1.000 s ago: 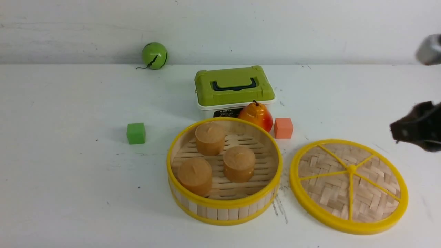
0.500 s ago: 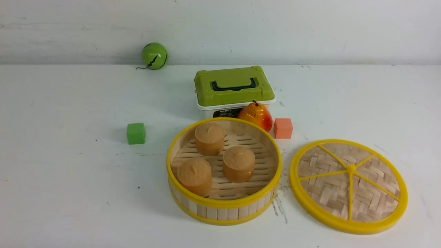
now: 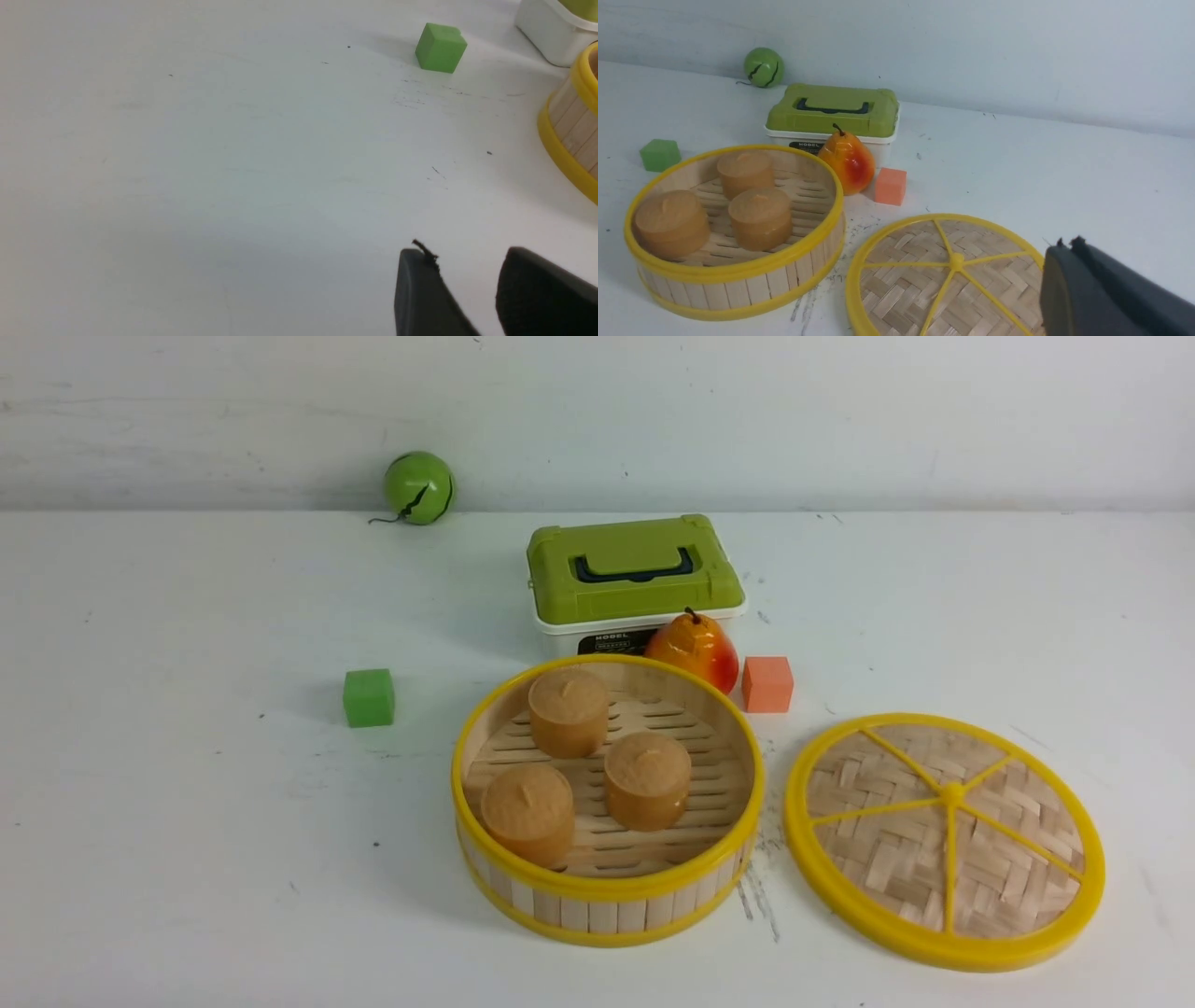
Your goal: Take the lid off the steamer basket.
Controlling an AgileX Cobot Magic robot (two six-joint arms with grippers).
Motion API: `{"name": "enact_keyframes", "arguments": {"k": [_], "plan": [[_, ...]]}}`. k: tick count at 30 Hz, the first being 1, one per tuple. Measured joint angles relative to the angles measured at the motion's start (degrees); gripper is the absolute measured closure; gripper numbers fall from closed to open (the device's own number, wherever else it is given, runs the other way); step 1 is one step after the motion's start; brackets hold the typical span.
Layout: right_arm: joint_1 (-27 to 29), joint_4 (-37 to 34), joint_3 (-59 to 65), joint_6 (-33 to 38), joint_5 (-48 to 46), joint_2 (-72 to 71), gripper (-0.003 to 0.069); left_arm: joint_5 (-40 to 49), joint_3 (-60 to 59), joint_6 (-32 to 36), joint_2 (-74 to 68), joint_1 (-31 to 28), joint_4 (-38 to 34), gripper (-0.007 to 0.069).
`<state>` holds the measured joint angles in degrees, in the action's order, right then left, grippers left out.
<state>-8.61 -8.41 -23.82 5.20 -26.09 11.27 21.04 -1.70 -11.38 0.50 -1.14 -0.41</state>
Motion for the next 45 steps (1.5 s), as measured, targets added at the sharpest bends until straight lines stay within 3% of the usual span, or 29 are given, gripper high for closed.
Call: {"name": "enact_keyframes", "arguments": {"k": [10,20,29,45], "plan": [[2.38,0.92,23.57,-5.64,26.09,-4.68,0.0681,0.00,0.00,0.00,0.00,0.00,0.00,0.0385],[12.07,9.65,25.35,-16.62,11.08,-11.83,0.0681,0.06,0.00,0.00,0.00,0.00,0.00,0.0385],[10.98,11.53,24.97,-17.97,4.26,-11.83,0.0681,-0.02,0.00,0.00,0.00,0.00,0.00,0.0385],[10.98,11.34,24.91,-18.02,3.88,-11.83,0.0671,-0.02,0.00,0.00,0.00,0.00,0.00,0.0385]]}}
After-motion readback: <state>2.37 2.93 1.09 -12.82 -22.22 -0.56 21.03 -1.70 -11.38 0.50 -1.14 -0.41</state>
